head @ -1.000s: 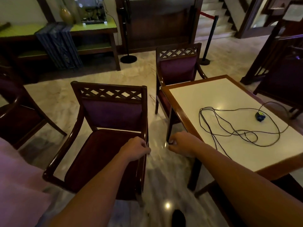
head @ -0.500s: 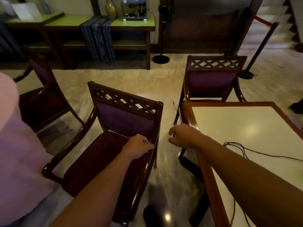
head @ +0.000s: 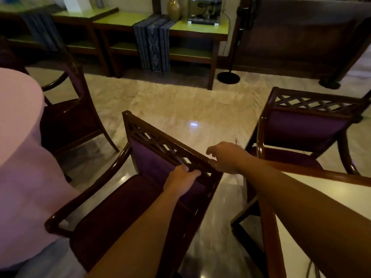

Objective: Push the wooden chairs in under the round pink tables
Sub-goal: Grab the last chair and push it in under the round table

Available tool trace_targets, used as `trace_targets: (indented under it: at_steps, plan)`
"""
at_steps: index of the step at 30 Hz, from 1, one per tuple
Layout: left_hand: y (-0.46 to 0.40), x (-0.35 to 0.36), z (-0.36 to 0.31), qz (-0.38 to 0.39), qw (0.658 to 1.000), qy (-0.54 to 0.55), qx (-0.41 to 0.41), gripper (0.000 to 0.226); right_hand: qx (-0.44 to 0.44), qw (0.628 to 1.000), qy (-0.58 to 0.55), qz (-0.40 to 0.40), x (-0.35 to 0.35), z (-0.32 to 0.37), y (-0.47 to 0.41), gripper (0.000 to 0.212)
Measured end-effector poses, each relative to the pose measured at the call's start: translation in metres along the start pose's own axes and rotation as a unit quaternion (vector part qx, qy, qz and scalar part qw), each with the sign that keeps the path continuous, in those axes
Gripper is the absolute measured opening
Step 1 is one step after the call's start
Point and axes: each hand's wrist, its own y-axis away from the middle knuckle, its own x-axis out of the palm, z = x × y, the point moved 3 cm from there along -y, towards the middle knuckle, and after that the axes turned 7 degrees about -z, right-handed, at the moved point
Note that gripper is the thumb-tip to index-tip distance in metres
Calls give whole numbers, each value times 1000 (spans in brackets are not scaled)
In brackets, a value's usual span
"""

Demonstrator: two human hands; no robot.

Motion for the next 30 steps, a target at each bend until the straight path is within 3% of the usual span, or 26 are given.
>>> trace_targets:
  at_steps: [3, 9, 11, 14, 17, 19, 23, 30]
  plan:
    - [-12, 2, -6, -13, 997, 52, -55, 75, -54, 997, 51, 20, -5, 6, -42, 44]
    - [-42, -3, -18, -33, 992, 57, -107, 84, -211, 972, 100, 35, -8, 36, -128, 58]
    - [-52, -4, -25, -45, 989, 75, -123, 83, -289, 948, 133, 21, -3, 46, -157, 67]
    - [-70, 4, -32, -67, 975, 137, -159, 100, -398, 895, 201, -20, 12, 56, -187, 77]
    - [-81, 17, -41, -79, 961, 185, -192, 115, -470, 847, 248, -25, 26, 60, -197, 71]
    - [-87, 26, -43, -109, 959, 150, -216, 112, -505, 820, 267, -25, 32, 62, -201, 59]
    - [-90, 30, -44, -170, 952, 88, -238, 79, -540, 799, 264, -29, 37, 64, -208, 46]
    - [-84, 13, -38, -199, 946, 124, -224, 66, -525, 822, 220, -6, 29, 79, -211, 46]
